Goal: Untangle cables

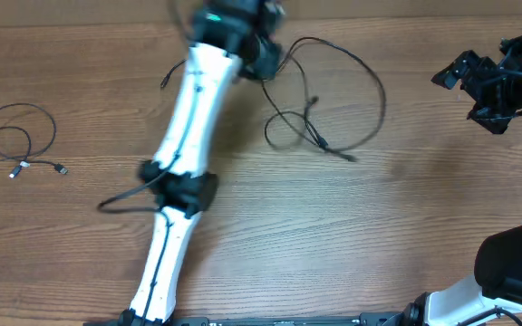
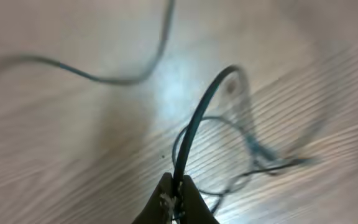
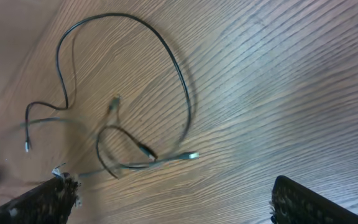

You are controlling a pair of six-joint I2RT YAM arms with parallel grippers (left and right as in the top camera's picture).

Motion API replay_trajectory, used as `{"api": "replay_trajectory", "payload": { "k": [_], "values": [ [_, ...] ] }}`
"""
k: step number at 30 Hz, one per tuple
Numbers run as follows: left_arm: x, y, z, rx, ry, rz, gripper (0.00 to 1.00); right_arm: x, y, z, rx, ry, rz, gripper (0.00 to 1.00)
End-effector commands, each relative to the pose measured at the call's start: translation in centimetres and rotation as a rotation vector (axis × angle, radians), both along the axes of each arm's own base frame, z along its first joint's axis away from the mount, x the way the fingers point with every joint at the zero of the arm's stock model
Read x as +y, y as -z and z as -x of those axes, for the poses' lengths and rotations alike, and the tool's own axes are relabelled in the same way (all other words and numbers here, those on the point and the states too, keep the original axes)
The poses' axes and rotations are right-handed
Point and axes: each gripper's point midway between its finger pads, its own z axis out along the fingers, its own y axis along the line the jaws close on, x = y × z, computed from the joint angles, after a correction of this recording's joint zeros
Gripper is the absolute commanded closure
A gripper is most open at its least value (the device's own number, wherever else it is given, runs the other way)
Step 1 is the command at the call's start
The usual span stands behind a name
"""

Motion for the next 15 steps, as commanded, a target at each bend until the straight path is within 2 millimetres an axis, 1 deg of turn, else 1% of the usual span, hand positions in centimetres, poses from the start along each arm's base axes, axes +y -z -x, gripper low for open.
{"api": "replay_trajectory", "payload": {
  "k": [1, 2, 3, 4, 5, 6, 8, 9, 10, 11, 12, 13, 14, 15],
  "values": [
    [1.2, -15.1, 4.5, -0.276, -0.007, 0.163, 0.96, 1.3, -1.2, -0.1, -0.039, -0.038, -0.063, 0.02],
    [1.8, -17.1, 5.2, -0.323, -0.017, 0.169, 0.96, 1.8, -1.3, -0.1, -0.048, -0.065, -0.071, 0.02],
    [2.7, -19.5, 6.1, -0.385, -0.034, 0.173, 0.96, 2.5, -1.5, -0.2, -0.064, -0.108, -0.081, 0.02],
    [3.9, -22.3, 7.2, -0.462, -0.059, 0.174, 0.96, 3.1, -1.5, -0.2, -0.066, -0.131, -0.081, 0.02],
    [4.4, -23.5, 7.7, -0.494, -0.072, 0.175, 0.96, 3.5, -1.5, -0.2, -0.068, -0.144, -0.079, 0.02],
    [5.4, -25.7, 8.7, -0.555, -0.089, 0.187, 0.96, 4.1, -1.5, -0.3, -0.068, -0.165, -0.077, 0.02],
    [7.0, -29.4, 10.4, -0.657, -0.113, 0.219, 0.96, 5.4, -1.5, -0.3, -0.070, -0.201, -0.076, 0.01],
    [7.8, -30.9, 11.2, -0.700, -0.125, 0.234, 0.96, 6.4, -1.6, -0.4, -0.075, -0.229, -0.074, 0.01],
    [8.5, -32.2, 11.9, -0.736, -0.137, 0.244, 0.96, 7.2, -1.6, -0.5, -0.084, -0.263, -0.067, 0.01],
    [9.9, -33.6, 12.5, -0.784, -0.171, 0.242, 0.96, 8.5, -1.7, -0.6, -0.097, -0.316, -0.057, 0.00],
    [10.5, -33.9, 12.6, -0.797, -0.189, 0.236, 0.96, 9.0, -1.7, -0.6, -0.101, -0.331, -0.055, 0.00],
    [11.9, -34.5, 12.7, -0.821, -0.234, 0.215, 0.96, 9.8, -1.7, -0.6, -0.104, -0.353, -0.046, 0.00],
    [12.8, -34.6, 12.7, -0.831, -0.262, 0.200, 0.96, 10.3, -1.7, -0.7, -0.107, -0.367, -0.041, 0.00],
    [14.2, -34.8, 12.7, -0.844, -0.308, 0.175, 0.96, 10.7, -1.7, -0.7, -0.112, -0.379, -0.039, 0.00]
  ]
}}
